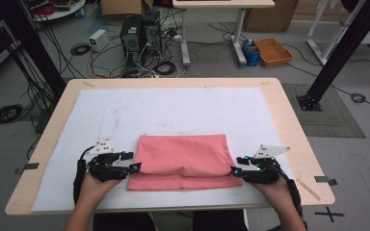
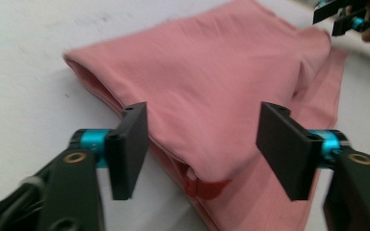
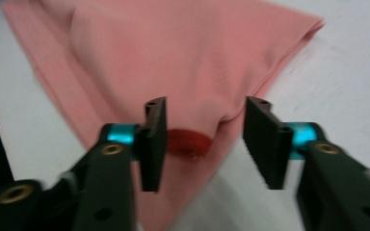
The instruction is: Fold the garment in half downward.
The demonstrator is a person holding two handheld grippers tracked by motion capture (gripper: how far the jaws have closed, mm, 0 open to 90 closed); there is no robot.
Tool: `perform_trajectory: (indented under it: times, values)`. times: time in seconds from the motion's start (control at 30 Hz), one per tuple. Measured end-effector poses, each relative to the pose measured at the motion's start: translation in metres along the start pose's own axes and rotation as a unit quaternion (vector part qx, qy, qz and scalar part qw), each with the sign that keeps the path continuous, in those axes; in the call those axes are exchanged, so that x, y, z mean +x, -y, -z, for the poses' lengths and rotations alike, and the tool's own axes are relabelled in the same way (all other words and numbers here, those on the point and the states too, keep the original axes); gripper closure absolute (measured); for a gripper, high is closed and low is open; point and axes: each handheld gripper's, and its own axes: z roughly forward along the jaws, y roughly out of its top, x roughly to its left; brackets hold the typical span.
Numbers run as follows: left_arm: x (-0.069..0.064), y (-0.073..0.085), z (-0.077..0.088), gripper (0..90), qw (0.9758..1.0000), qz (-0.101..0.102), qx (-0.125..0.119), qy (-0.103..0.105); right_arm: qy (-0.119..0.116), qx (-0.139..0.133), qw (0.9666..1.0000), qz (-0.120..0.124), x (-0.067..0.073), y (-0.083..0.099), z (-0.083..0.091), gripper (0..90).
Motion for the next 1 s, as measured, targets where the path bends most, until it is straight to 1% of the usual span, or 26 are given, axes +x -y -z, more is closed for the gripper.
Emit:
perform_trajectory:
  times: [0.07,0.1,0.13,0.17,0.2,0.23,0.27,0.3,0.37,0.43,0.5,0.53,0.57,0.6,0.63,0.67,0.73,0.77,0.87,0.93,0.97,1.0]
  values:
    - [-0.001,0.002,-0.005,49.5,0.9998,0.005,0.019,-0.005,-0.008,0.009,0.9999,0.007,0.002,0.003,-0.004,68.8]
    - [-0.001,0.003,-0.007,53.5,0.9997,0.004,0.025,-0.002,-0.009,0.006,0.9999,0.009,0.003,0.004,-0.005,72.6]
    - [-0.003,0.003,-0.009,58.2,0.9994,-0.004,0.034,-0.004,-0.012,0.006,0.9998,0.014,0.005,0.004,-0.005,79.1]
    - [-0.004,0.003,-0.009,63.3,0.9993,-0.01,0.036,-0.005,-0.016,0.002,0.9996,0.021,0.006,0.004,-0.006,82.5]
    - [-0.005,0.003,-0.009,70.0,0.9993,-0.014,0.036,-0.002,-0.019,-0.002,0.9995,0.027,0.007,0.004,-0.006,84.0]
    - [-0.007,0.002,-0.009,75.0,0.9993,-0.018,0.034,0.001,-0.021,-0.004,0.9994,0.027,0.007,0.004,-0.005,85.0]
    - [-0.007,0.001,-0.008,78.0,0.9993,-0.022,0.031,0.0,-0.021,-0.01,0.9993,0.03,0.006,0.004,-0.004,85.5]
    - [-0.007,0.001,-0.007,79.6,0.9994,-0.021,0.027,0.004,-0.022,-0.014,0.9991,0.032,0.005,0.004,-0.002,85.6]
    - [-0.006,0.0,-0.004,81.1,0.9997,-0.016,0.015,0.007,-0.025,-0.023,0.9989,0.034,0.004,0.004,0.002,85.7]
    - [-0.005,-0.001,-0.001,82.0,0.9998,-0.011,0.004,0.017,-0.026,-0.028,0.9987,0.034,0.004,0.004,0.006,85.7]
    - [-0.004,-0.001,0.004,82.4,0.9995,-0.013,-0.007,0.027,-0.026,-0.033,0.9984,0.037,0.003,0.005,0.01,85.7]
    - [-0.005,-0.001,0.006,82.5,0.9993,-0.013,-0.01,0.034,-0.031,-0.037,0.9982,0.036,0.004,0.005,0.013,85.7]
    - [-0.005,-0.001,0.006,82.6,0.9993,-0.013,-0.01,0.034,-0.031,-0.037,0.9982,0.036,0.004,0.005,0.013,85.7]
    - [-0.006,-0.002,0.008,82.7,0.9988,-0.015,-0.013,0.044,-0.034,-0.042,0.9979,0.036,0.006,0.007,0.019,85.7]
    - [-0.007,-0.002,0.01,82.7,0.9984,-0.015,-0.014,0.053,-0.036,-0.044,0.9977,0.036,0.006,0.007,0.02,85.7]
    - [-0.008,-0.001,0.012,82.8,0.9981,-0.013,-0.016,0.058,-0.036,-0.047,0.9976,0.035,0.008,0.008,0.022,85.7]
    - [-0.01,-0.001,0.014,82.7,0.998,-0.019,-0.013,0.059,-0.038,-0.051,0.9973,0.037,0.009,0.01,0.025,85.7]
    - [-0.012,0.0,0.015,82.7,0.9978,-0.018,-0.013,0.063,-0.04,-0.051,0.9973,0.033,0.01,0.011,0.027,85.7]
    - [-0.016,0.004,0.015,82.7,0.9974,-0.02,-0.008,0.069,-0.039,-0.051,0.9974,0.032,0.013,0.014,0.031,85.7]
    - [-0.019,0.008,0.014,82.7,0.9973,-0.015,-0.009,0.071,-0.036,-0.053,0.9973,0.035,0.014,0.015,0.033,85.6]
    - [-0.019,0.009,0.014,82.7,0.9974,-0.017,-0.007,0.07,-0.037,-0.053,0.9973,0.035,0.016,0.016,0.033,85.6]
    - [-0.019,0.01,0.014,82.7,0.9975,-0.014,-0.007,0.069,-0.037,-0.054,0.9973,0.035,0.017,0.017,0.034,85.6]
